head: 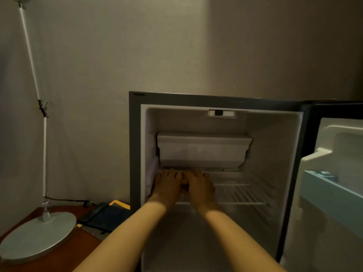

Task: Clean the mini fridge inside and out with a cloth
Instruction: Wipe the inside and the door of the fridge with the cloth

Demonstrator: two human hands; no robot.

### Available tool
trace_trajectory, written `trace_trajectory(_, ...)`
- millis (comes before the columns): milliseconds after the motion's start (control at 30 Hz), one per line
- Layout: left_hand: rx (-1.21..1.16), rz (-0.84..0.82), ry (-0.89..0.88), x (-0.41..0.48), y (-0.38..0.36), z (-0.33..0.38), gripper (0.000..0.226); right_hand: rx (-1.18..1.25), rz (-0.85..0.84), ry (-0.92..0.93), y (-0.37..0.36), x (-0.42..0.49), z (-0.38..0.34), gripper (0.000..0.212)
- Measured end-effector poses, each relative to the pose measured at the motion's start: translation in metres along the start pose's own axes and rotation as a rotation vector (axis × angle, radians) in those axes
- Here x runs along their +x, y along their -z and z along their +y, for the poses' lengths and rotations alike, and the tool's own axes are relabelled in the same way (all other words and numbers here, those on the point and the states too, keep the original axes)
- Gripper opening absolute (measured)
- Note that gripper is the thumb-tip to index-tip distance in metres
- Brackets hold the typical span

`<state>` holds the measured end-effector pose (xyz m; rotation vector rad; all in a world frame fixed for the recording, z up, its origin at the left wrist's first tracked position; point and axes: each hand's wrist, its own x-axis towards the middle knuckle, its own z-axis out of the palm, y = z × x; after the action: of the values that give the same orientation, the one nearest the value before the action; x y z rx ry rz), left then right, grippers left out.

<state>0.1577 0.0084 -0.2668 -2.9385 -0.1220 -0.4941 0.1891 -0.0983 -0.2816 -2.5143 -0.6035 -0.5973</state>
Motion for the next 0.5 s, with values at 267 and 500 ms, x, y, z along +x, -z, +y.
trace_trajectory(267, -0.004, -0.076, -0.018, -0.003, 0.006, -0.001, 0.046, -0.046, -0.118, -0.005, 0.011, -0.004, 0.003, 0.036)
trace_trajectory(500, 0.07, -0.104, 0.041, -0.028, 0.028, 0.024, 0.04, -0.118, -0.18, -0.044, 0.035, -0.038, 0.003, 0.037)
